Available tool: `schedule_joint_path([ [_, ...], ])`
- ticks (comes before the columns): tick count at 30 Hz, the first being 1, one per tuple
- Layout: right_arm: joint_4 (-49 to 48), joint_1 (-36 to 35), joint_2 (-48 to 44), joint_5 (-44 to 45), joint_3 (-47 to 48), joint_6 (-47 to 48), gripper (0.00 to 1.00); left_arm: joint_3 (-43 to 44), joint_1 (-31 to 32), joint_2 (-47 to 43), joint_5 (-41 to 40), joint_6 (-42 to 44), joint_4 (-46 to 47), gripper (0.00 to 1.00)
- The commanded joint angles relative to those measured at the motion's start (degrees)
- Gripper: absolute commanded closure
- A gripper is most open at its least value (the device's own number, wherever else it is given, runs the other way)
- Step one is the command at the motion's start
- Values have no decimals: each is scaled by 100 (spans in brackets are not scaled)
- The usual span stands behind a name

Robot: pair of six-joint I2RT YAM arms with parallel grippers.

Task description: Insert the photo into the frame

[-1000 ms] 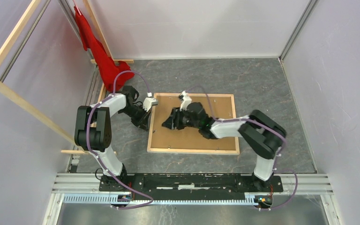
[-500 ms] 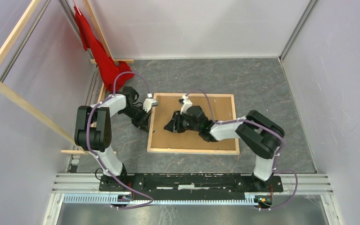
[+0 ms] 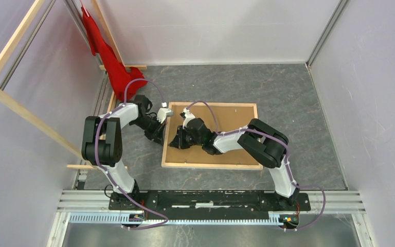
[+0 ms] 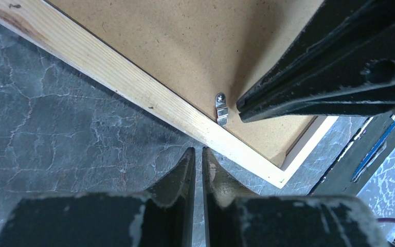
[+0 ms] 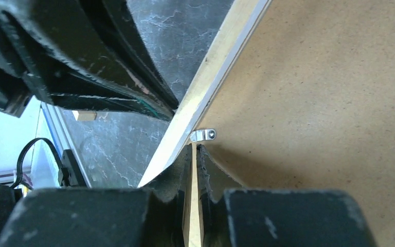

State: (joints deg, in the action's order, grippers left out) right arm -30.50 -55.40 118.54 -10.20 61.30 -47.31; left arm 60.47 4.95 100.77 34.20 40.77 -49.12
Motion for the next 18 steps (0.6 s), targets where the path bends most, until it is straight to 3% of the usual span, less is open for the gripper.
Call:
schedule_joint_path([
  [1,35,-15,126,133,260,-18,89,52,24,16,254,161,52,83],
  [18,252,-10,388,211,524,-14,91,45,41,0,202,209,97,84],
])
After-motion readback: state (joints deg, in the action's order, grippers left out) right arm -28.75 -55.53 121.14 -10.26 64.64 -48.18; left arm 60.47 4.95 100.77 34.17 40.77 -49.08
